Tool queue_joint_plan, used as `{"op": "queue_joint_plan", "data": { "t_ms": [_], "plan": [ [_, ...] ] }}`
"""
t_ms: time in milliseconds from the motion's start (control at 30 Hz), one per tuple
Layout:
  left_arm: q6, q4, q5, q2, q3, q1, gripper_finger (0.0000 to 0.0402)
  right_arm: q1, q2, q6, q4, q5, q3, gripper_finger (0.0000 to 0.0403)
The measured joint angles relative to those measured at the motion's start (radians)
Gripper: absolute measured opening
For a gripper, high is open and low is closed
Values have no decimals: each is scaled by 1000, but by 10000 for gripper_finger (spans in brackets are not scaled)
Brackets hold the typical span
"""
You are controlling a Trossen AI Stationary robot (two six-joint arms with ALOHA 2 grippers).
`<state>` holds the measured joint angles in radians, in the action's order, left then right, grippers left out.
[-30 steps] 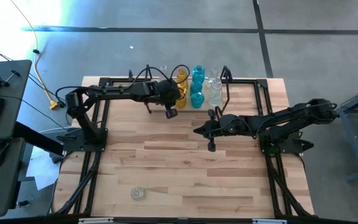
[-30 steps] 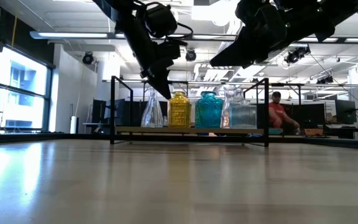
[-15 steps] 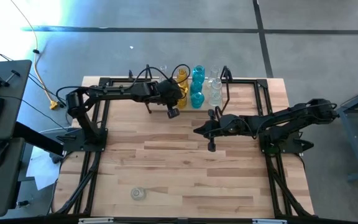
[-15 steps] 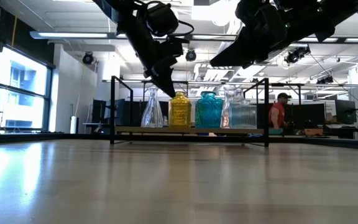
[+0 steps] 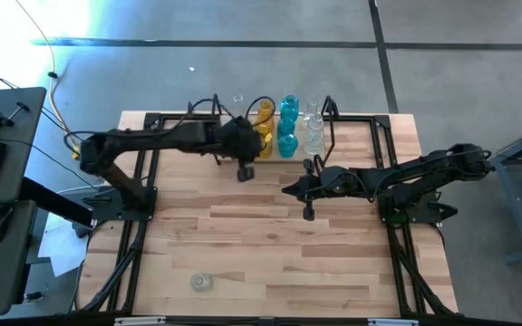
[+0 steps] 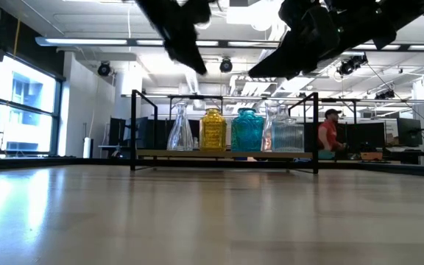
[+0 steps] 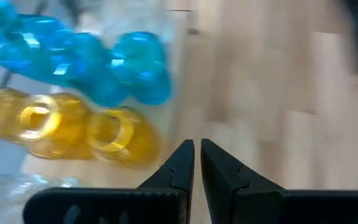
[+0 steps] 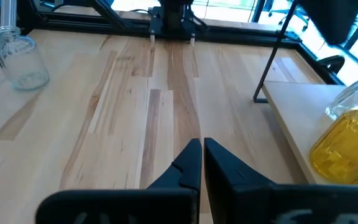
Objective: Sort vases onto shelf
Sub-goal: Put the transparent vase on the shelf aligned with other transparent vase
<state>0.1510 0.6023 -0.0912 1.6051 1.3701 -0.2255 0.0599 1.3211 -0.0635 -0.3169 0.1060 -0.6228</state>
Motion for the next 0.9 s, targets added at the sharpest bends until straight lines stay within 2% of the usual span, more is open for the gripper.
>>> {"op": "queue_joint_plan", "data": {
  "t_ms": [133,333,633,900],
  "plan": [
    [-47,134,29,-101,1,94,19,0,0,-8,-23,0,0,0],
    [-233,376,0,-192,2,282,19,0,0,-16,-36,0,0,0],
    [-762,664,14,-189,1,629,28,5,0,-6,-47,-5,0,0],
    [-1196,665,126,-184,1,858,88,21,0,-19,-69,-9,0,0]
  ]
}}
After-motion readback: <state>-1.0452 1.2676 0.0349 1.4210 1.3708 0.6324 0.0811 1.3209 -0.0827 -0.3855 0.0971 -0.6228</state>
